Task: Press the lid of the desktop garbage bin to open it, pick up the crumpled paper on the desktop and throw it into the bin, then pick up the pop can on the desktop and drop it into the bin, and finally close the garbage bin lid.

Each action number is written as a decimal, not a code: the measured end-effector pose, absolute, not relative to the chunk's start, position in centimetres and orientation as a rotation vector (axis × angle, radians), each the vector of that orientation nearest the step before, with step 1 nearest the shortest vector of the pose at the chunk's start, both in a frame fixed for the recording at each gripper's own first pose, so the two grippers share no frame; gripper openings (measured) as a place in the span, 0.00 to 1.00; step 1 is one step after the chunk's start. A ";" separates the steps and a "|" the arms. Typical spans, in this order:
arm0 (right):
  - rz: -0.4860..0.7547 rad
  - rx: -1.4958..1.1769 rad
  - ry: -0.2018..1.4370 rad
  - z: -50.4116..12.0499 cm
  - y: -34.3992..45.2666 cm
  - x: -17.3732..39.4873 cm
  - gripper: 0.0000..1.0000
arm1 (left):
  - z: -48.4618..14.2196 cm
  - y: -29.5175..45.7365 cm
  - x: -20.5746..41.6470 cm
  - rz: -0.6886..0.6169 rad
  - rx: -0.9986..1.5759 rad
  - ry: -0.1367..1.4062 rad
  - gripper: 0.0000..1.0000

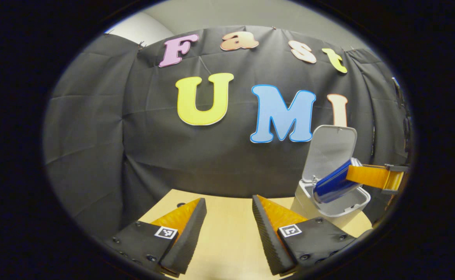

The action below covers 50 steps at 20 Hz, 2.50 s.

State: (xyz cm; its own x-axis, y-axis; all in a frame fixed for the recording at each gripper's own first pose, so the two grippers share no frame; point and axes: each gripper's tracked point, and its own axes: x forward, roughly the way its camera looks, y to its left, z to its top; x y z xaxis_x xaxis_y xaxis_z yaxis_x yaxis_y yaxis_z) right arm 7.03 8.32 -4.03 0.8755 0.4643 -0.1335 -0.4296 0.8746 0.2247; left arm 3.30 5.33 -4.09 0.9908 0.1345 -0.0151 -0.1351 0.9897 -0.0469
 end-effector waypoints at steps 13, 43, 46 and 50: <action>0.263 0.172 0.297 -9.1 0.9 7.0 0.92 | -4.6 3.4 4.5 0.093 -0.035 0.032 0.80; 0.268 0.169 0.282 -7.5 1.2 6.8 0.88 | -4.8 3.3 4.0 0.098 -0.055 0.037 0.80; 0.268 0.167 0.268 -6.6 1.2 7.0 0.88 | -4.9 3.5 4.0 0.101 -0.056 0.036 0.81; 0.271 0.161 0.241 -5.1 1.4 7.4 0.88 | -4.9 3.6 3.7 0.101 -0.057 0.036 0.81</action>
